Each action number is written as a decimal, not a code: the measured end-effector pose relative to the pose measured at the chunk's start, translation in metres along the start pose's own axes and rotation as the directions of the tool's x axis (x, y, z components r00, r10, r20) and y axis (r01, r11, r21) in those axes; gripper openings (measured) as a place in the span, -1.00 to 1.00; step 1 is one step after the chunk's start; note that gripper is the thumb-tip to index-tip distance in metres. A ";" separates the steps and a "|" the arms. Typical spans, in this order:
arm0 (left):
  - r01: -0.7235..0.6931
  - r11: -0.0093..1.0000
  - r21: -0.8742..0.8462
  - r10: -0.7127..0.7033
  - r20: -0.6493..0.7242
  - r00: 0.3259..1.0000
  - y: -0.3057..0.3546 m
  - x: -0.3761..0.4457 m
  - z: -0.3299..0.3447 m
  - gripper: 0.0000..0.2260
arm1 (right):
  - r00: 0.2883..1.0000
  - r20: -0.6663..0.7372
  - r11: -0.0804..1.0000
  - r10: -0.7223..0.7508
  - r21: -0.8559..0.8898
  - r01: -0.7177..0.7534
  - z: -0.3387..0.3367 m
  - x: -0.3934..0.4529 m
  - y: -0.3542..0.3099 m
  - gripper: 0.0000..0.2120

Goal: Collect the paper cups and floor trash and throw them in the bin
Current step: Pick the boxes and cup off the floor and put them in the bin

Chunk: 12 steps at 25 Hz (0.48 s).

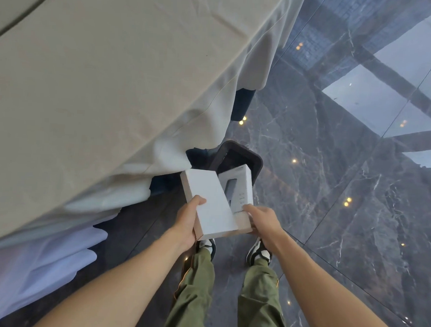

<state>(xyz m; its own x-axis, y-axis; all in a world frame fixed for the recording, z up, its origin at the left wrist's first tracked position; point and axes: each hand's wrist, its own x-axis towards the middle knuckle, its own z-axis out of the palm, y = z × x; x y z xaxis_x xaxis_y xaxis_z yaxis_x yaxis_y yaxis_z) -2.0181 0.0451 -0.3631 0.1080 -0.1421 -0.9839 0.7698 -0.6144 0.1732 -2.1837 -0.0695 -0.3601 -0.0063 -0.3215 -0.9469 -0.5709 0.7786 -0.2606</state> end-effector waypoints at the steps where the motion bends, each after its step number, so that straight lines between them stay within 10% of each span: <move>1: -0.014 1.000 0.015 0.014 -0.015 1.000 0.002 0.003 -0.002 -0.64 | 0.999 -0.040 1.000 -0.013 -0.026 0.012 -0.001 0.004 0.000 -0.72; 9: 0.008 0.999 0.044 -0.008 -0.003 1.000 0.007 0.010 -0.007 -0.73 | 0.980 -0.187 0.998 -0.061 -0.010 0.060 -0.011 0.015 -0.021 -0.51; 12: 0.032 0.999 0.035 -0.033 0.034 0.999 0.006 0.011 -0.001 -0.65 | 1.000 0.006 0.999 0.002 0.040 -0.002 -0.011 0.002 -0.025 -0.54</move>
<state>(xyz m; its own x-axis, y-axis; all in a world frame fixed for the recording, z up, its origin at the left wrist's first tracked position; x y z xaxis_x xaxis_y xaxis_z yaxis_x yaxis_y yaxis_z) -2.0117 0.0405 -0.3731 0.0610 -0.1477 -0.9872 0.7507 -0.6450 0.1429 -2.1782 -0.0954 -0.3532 -0.0023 -0.3163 -0.9486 -0.5376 0.8003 -0.2656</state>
